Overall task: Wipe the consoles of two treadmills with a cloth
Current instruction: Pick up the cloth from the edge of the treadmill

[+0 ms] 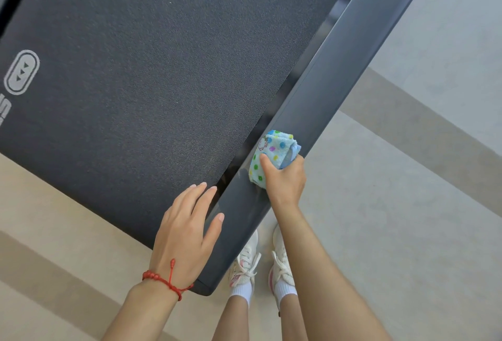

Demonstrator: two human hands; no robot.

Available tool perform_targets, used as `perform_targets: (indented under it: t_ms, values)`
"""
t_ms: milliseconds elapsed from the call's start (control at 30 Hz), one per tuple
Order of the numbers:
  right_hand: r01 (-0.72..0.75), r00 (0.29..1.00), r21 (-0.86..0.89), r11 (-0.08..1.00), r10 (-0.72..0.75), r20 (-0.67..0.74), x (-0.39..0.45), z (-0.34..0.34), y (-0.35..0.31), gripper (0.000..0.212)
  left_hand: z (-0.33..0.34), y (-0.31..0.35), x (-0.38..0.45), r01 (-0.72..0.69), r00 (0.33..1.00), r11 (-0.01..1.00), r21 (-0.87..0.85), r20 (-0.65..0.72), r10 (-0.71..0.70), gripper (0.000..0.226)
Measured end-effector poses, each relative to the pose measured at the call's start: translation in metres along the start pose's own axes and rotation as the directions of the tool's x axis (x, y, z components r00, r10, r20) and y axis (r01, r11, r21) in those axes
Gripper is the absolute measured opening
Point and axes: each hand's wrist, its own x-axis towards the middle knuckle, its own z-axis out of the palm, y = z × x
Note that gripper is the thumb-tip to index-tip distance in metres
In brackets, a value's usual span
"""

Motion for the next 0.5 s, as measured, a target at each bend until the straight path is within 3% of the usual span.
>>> perform_targets:
  t_ms: [267,500]
  values:
    - [-0.077,0.973,0.354,0.932,-0.007,0.229,-0.036,-0.047,-0.017,0.024,-0.038,0.004,-0.011,-0.017,1.0,1.0,-0.001,-0.019,0.017,0.051]
    - [-0.113,0.952,0.432,0.895,-0.027,0.305,-0.124,-0.111,-0.043,0.03,-0.105,0.03,-0.041,-0.059,0.997,0.998,0.015,-0.04,0.06,0.051]
